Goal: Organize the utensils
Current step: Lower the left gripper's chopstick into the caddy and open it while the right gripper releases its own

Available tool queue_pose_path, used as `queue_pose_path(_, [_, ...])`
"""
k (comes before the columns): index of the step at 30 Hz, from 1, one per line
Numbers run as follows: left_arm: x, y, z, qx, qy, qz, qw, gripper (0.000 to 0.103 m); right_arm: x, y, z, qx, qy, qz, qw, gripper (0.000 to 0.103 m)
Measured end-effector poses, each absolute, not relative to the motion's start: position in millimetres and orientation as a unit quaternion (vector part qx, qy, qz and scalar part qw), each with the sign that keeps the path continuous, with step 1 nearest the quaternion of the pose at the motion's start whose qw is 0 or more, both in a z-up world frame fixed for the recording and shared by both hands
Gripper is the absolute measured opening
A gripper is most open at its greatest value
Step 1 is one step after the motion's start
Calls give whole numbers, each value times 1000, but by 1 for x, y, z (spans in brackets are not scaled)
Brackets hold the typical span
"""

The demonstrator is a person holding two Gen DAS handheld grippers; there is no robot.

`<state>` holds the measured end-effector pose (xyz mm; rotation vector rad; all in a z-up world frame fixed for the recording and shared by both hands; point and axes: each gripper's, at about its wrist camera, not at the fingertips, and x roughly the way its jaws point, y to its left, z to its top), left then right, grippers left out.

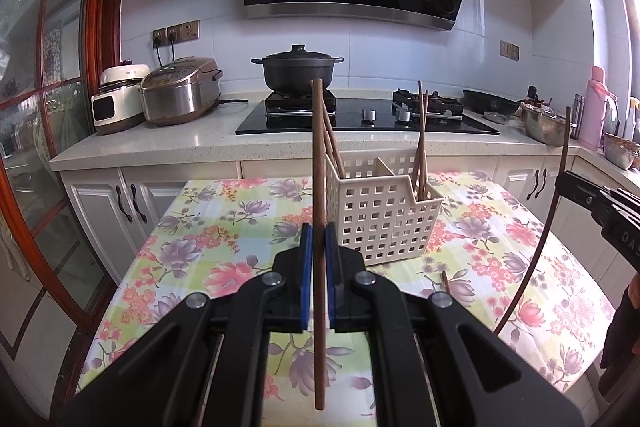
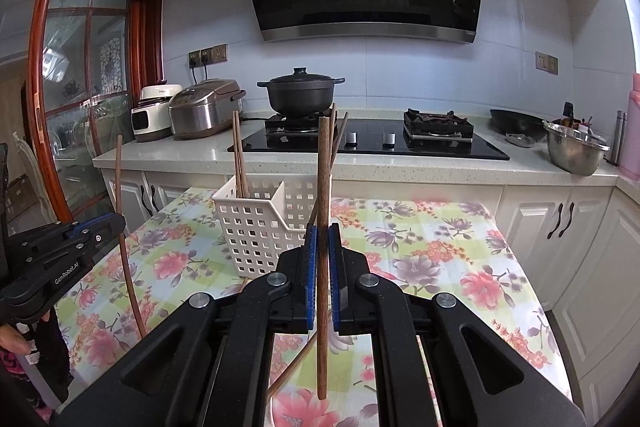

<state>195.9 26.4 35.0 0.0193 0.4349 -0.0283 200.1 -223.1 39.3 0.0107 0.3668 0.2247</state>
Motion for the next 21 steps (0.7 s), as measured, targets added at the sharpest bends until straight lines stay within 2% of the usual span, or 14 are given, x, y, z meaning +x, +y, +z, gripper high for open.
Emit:
queue_pose_path(11, [216,26,64,-8,206,-27,978,6,217,-221,63,8,171,126,977,6])
queue_pose_path(21, [255,14,124,-2,174,-29,984,6,255,-216,97,29,164,140,976,6])
